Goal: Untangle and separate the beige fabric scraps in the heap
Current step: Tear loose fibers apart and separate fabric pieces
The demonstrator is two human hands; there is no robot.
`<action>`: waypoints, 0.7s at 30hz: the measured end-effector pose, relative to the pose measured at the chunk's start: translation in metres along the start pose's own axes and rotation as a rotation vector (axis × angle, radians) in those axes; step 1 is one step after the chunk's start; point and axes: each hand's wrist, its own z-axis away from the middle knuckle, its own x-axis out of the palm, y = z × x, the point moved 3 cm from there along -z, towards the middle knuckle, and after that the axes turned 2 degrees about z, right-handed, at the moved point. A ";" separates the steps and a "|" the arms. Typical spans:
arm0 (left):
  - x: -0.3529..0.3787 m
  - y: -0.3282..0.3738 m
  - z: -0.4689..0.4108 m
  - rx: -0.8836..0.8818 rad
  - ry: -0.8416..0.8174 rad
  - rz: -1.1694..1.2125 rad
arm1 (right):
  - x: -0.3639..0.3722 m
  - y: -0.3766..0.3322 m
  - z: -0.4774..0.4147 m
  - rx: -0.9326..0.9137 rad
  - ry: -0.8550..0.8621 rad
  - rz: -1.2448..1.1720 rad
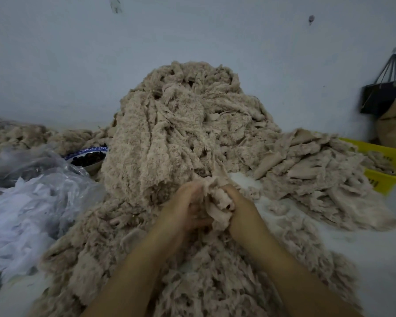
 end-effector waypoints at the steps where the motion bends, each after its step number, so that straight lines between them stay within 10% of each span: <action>1: -0.005 0.003 -0.001 0.003 0.045 -0.073 | -0.001 0.002 0.000 0.057 0.001 -0.037; 6: -0.030 0.007 -0.005 0.011 0.172 -0.250 | -0.010 -0.006 -0.004 0.132 -0.196 -0.592; 10: -0.027 -0.002 -0.020 -0.055 0.163 -0.298 | -0.055 0.006 -0.021 0.122 0.186 -1.385; 21: 0.042 -0.026 -0.060 -0.264 0.074 -0.205 | -0.021 0.038 -0.010 0.297 0.278 -0.212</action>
